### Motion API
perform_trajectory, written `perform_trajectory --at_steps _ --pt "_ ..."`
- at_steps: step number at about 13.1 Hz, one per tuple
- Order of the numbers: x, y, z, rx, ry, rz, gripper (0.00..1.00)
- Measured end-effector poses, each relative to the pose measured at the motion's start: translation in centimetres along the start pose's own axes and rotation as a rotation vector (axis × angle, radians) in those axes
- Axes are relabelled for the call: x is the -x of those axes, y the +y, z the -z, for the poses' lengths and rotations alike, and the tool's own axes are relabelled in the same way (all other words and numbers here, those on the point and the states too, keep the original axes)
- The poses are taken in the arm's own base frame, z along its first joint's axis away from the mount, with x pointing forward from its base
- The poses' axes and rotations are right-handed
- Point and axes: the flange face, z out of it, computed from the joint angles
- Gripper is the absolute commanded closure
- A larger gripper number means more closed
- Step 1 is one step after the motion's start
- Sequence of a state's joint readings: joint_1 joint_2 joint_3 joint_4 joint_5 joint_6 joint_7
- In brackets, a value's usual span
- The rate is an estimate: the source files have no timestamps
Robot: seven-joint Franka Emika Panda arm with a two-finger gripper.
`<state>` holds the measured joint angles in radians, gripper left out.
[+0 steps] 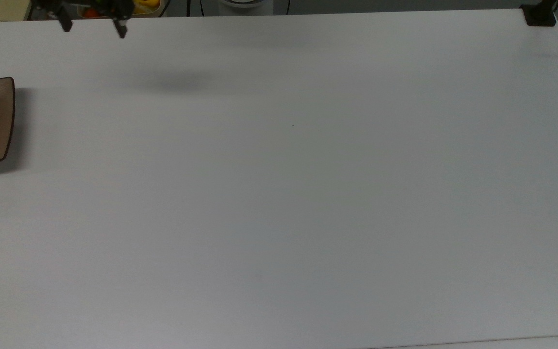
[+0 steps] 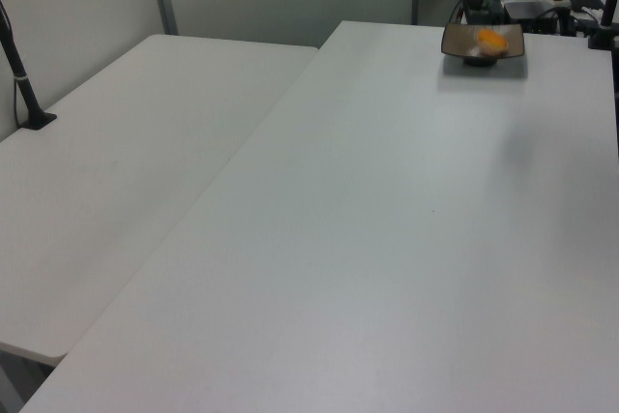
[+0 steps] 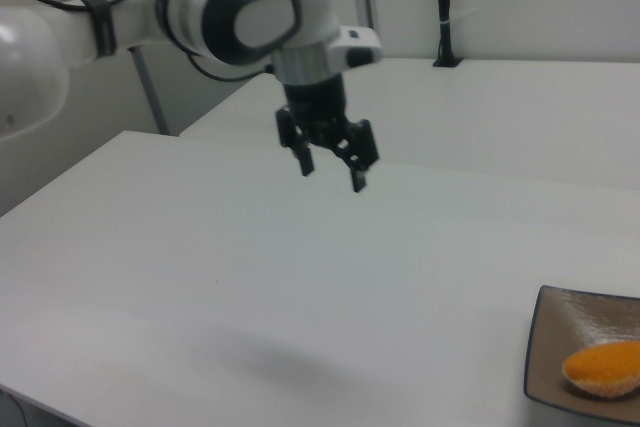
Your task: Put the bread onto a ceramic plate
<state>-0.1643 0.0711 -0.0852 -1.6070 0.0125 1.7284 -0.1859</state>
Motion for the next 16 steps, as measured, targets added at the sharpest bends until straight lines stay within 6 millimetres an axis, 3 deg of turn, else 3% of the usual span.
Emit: perform_trajectory --at_steps 5,8,14,16 --pt "0.4 -11.2 0.8 0.016 -0.037 0.033 0.00" --pt "0.8 -15.3 0.1 0.014 -0.051 0.059 0.00" --pt "1.2 -18.2 -0.3 0.014 -0.058 0.108 0.00" --pt "1.2 -18.3 -0.2 0.016 -0.057 0.109 0.00"
